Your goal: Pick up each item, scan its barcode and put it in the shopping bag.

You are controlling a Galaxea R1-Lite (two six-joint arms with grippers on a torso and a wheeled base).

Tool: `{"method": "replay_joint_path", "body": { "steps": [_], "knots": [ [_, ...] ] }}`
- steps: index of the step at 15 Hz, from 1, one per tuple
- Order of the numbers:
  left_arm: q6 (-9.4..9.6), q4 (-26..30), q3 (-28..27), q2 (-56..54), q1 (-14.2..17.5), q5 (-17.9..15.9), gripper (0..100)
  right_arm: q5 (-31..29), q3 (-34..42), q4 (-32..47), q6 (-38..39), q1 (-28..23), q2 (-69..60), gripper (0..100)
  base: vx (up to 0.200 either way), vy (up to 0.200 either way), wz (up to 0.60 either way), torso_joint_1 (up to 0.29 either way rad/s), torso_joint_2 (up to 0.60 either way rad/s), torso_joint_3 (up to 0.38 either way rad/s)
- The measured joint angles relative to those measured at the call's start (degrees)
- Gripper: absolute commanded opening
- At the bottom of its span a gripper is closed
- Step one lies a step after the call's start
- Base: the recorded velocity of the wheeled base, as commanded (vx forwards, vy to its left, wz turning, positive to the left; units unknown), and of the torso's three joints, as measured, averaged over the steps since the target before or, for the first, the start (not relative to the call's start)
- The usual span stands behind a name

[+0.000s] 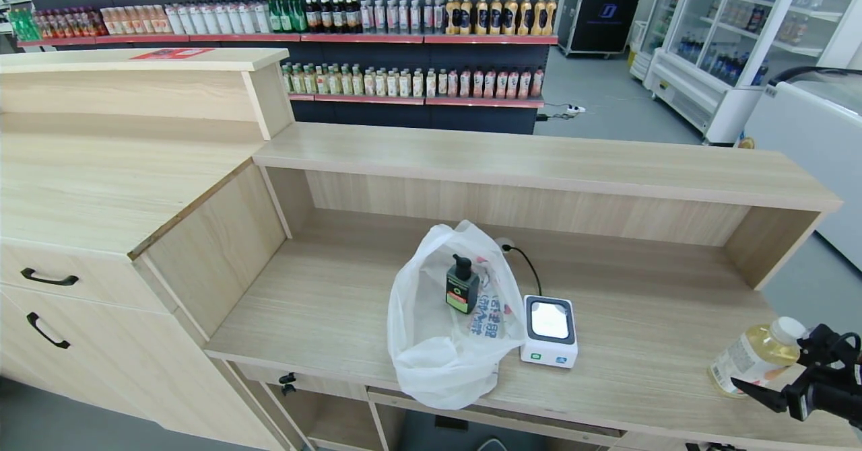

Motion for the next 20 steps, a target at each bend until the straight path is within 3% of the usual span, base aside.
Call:
{"method": "replay_joint_path", "body": {
  "steps": [20],
  "knots": [
    [0.0,0.0,0.0,0.0,0.02,-0.02,0,-3.47,-5.27,-1.87,0.83,4.78,3.23,100,0.0,0.0,0.0,0.0,0.0,0.0]
  ]
}}
